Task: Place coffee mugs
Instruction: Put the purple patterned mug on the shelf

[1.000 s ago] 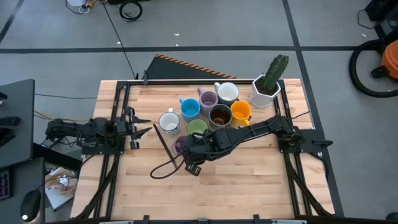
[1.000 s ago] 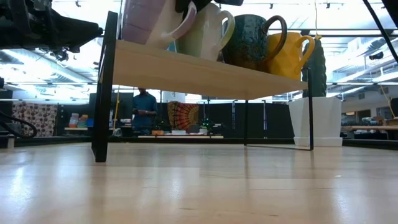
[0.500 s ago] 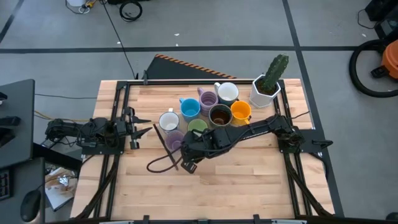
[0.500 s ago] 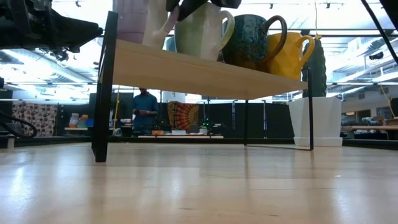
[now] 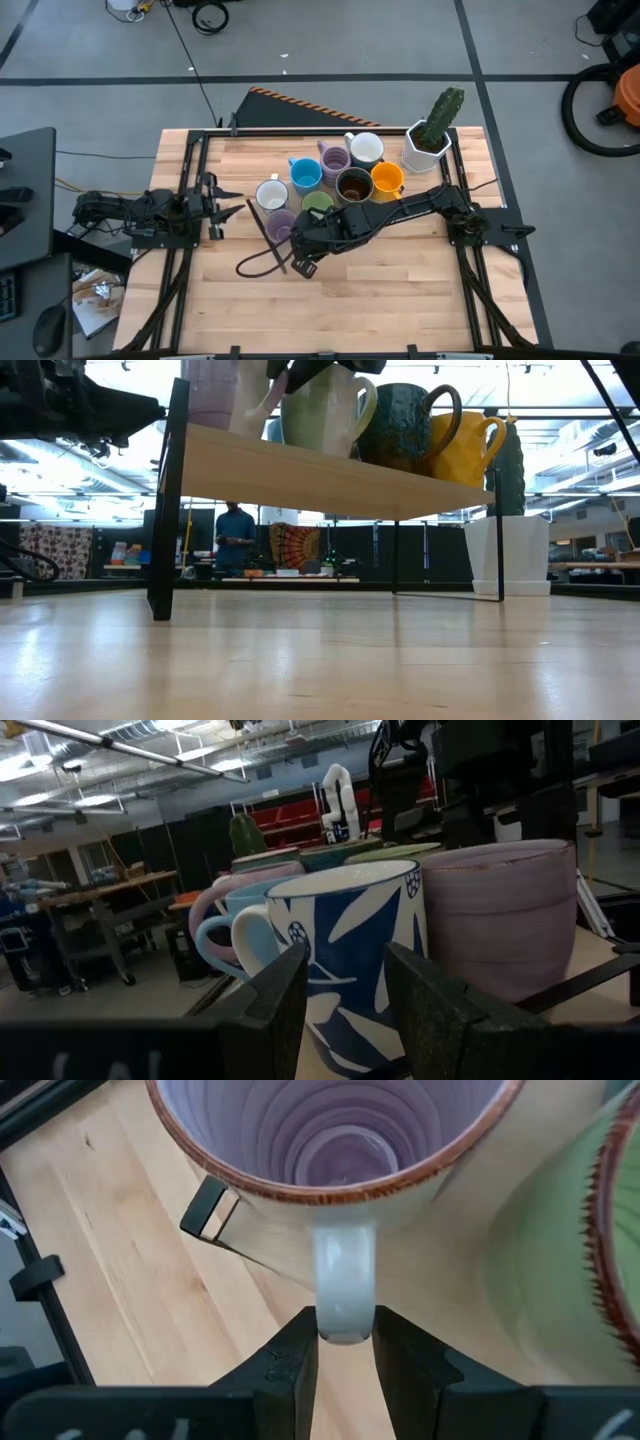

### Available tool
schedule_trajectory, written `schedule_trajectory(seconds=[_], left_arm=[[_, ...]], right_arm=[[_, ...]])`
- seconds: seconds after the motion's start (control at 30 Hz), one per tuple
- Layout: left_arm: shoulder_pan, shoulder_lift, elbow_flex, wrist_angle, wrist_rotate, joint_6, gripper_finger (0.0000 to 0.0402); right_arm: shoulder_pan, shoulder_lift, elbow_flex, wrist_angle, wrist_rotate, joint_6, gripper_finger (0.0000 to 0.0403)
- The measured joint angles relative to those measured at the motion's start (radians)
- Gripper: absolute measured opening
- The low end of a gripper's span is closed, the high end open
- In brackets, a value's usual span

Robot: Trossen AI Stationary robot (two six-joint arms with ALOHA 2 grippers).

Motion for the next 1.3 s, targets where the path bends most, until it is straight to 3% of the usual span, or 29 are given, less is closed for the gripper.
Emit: schedule_trajectory(seconds=[0.23, 0.57, 0.7, 0.87, 1.13, 1.3], left_arm=[[0.0, 0.0, 0.0, -0.022, 0.001, -0.098, 0.0141], [0.0, 0.0, 0.0, -0.053, 0.021, -0.159, 0.0141], [0.0, 0.0, 0.0, -0.053, 0.041, -0.177, 0.0141], [0.0, 0.0, 0.0, -0.055, 0.056, -0.184, 0.0141], [0.0, 0.0, 0.0, -0.078, 0.056, -0.187, 0.0141], [0.0, 0.0, 0.0, -0.086, 0.056, -0.19, 0.0141]], right_arm=[[0.0, -0.001, 0.0, -0.004, -0.001, -0.082, 0.0113], [-0.004, -0.009, 0.003, -0.013, -0.025, -0.082, 0.0208], [-0.004, -0.02, 0.047, -0.018, -0.032, -0.076, 0.0229], [0.001, -0.021, 0.069, -0.045, -0.028, -0.079, 0.0234], [0.029, -0.024, 0.069, -0.063, 0.109, -0.121, 0.0234], [0.035, -0.024, 0.069, -0.058, 0.121, -0.113, 0.0234]])
